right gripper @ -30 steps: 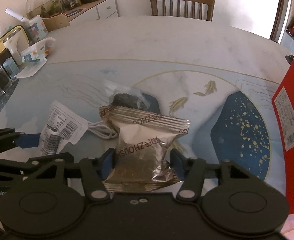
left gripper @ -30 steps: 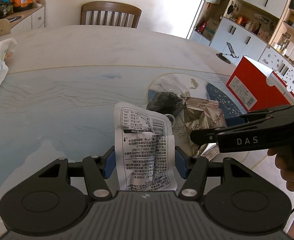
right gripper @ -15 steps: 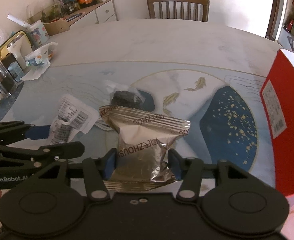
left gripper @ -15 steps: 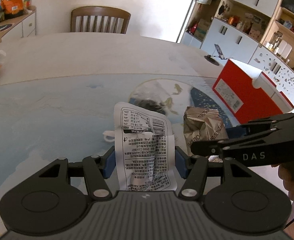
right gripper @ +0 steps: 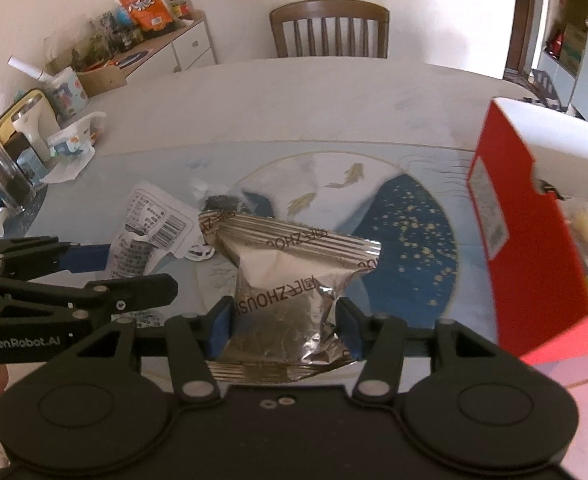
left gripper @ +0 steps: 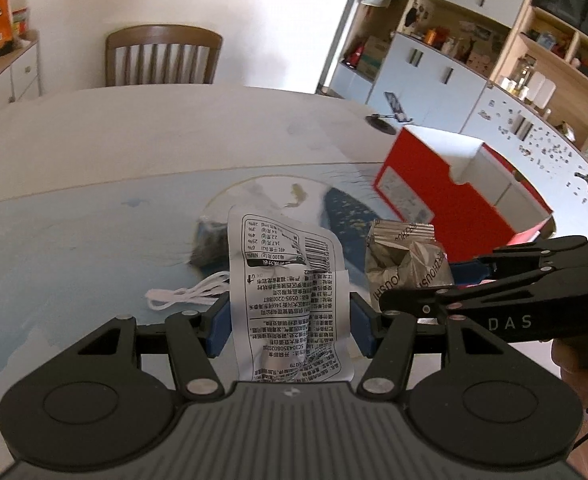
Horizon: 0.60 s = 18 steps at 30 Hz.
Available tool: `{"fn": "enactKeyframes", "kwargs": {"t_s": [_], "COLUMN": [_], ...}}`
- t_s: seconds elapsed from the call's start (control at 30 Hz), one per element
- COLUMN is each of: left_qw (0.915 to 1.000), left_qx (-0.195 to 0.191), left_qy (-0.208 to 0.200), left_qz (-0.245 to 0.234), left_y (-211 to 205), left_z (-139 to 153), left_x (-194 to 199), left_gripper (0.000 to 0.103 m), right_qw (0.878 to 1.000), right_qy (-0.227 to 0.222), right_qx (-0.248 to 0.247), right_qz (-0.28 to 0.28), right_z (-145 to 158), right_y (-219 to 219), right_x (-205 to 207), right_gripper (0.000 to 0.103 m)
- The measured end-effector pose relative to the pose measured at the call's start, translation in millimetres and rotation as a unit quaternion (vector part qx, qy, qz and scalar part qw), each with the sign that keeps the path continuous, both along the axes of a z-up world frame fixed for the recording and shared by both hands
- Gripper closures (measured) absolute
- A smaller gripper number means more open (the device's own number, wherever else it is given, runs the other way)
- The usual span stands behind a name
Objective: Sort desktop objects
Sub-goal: 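Carry the silver foil bag with right tool to the shoebox while left tool carries the white packet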
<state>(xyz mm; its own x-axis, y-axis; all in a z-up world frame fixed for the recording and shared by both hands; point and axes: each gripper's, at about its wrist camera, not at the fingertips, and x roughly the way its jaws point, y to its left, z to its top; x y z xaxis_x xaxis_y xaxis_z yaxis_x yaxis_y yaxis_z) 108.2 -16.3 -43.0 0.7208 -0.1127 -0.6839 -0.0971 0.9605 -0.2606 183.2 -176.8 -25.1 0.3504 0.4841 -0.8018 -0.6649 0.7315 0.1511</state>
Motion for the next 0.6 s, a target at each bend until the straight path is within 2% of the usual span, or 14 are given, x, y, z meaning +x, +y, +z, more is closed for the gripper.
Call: {"fn": "enactKeyframes", "kwargs": {"t_s": [0.6], "left_qw": [0.9981], "left_qx": [-0.005], "left_qy": [-0.027], "left_qz": [-0.055], "left_y": [-43], "left_z": [52], "left_x": [9], "left_gripper": [0.044], "right_qw": [0.998], "right_qy": [-0.029], "right_qx": [0.033], "right_qz": [-0.047], "right_z": [50], "right_y": [-64], "right_x": [0], "right_gripper": [0.049]}}
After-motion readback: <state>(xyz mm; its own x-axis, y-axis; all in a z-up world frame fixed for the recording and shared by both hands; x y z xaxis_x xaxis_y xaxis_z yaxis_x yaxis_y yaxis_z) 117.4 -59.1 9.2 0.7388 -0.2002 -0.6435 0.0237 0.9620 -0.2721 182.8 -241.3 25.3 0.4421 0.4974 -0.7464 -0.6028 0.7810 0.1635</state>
